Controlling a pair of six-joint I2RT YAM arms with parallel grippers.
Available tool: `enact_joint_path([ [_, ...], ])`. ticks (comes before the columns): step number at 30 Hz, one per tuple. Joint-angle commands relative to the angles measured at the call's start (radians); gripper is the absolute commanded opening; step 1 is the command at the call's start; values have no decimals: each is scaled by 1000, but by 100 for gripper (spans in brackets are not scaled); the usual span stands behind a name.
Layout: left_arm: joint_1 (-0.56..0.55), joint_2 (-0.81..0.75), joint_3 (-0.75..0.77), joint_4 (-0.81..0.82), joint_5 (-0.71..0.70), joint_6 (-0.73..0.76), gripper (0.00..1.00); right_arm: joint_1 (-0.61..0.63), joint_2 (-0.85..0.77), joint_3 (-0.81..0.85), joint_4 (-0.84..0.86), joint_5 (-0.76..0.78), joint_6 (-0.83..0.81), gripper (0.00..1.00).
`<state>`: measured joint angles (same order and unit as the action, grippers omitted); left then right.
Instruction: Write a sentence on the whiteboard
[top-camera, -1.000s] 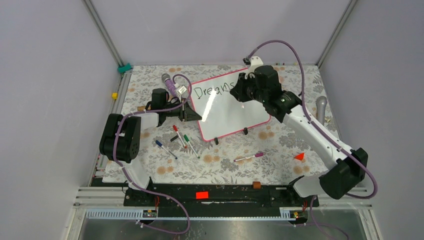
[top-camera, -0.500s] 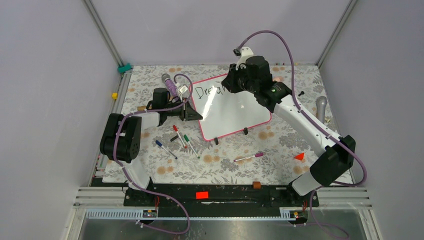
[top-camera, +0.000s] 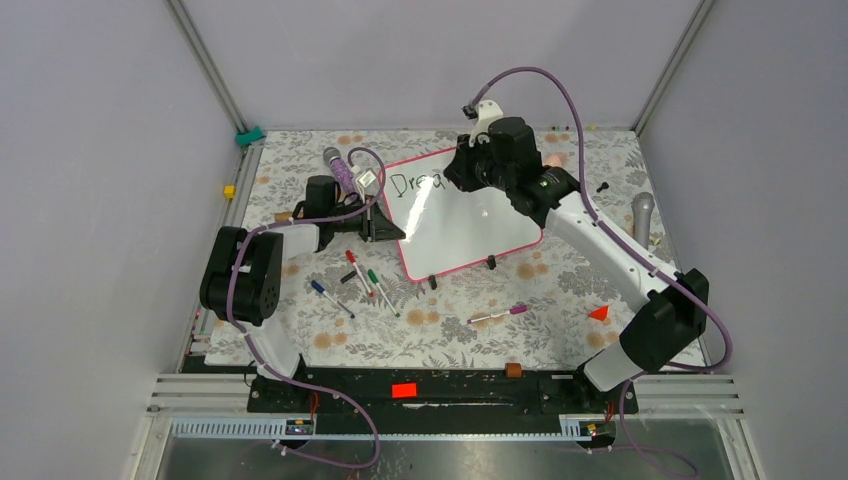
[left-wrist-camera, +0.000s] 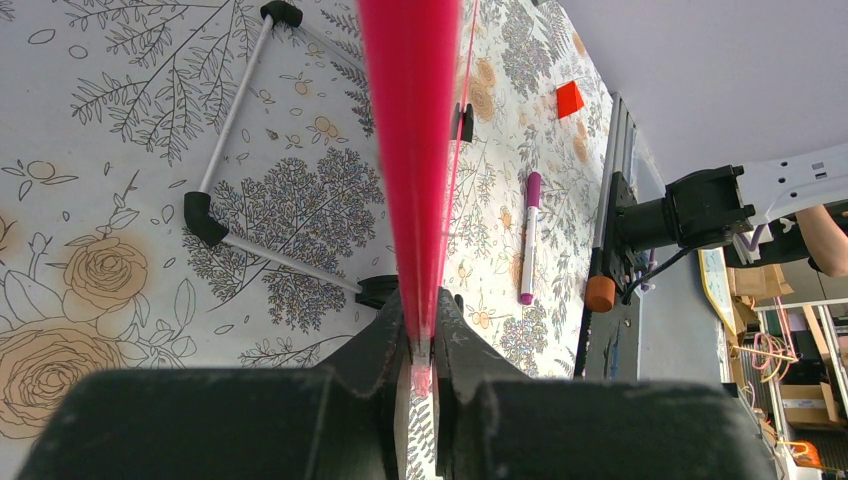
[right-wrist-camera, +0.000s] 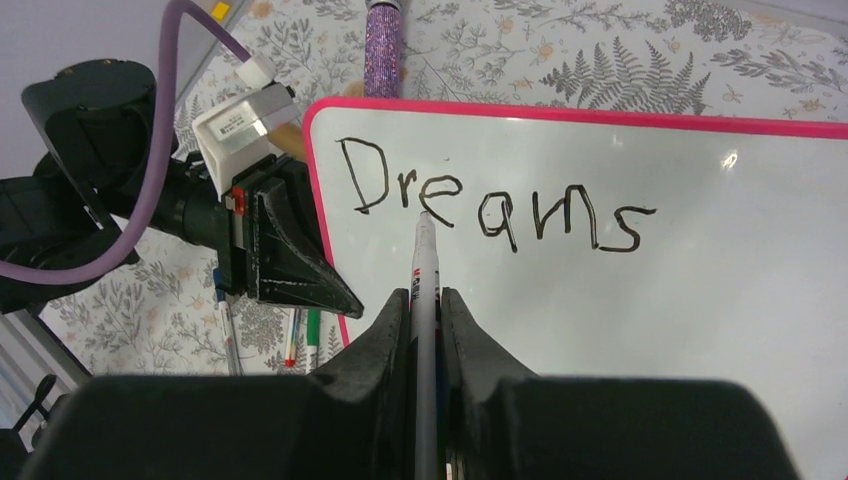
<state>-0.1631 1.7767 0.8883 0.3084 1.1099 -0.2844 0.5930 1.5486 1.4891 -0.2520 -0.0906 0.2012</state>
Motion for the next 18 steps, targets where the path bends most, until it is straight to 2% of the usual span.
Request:
enact_joint_path([
  [1,-16,52,9,-47,-184,51,0,11,-19,-17,20,29,-31,0],
  [8,-17,55,11,-49,-184,53,0,33,-12,-45,33,63,-31,0],
  [18,-21,56,11,-57,-192,62,0,143,9,-91,109,197,-58,0],
])
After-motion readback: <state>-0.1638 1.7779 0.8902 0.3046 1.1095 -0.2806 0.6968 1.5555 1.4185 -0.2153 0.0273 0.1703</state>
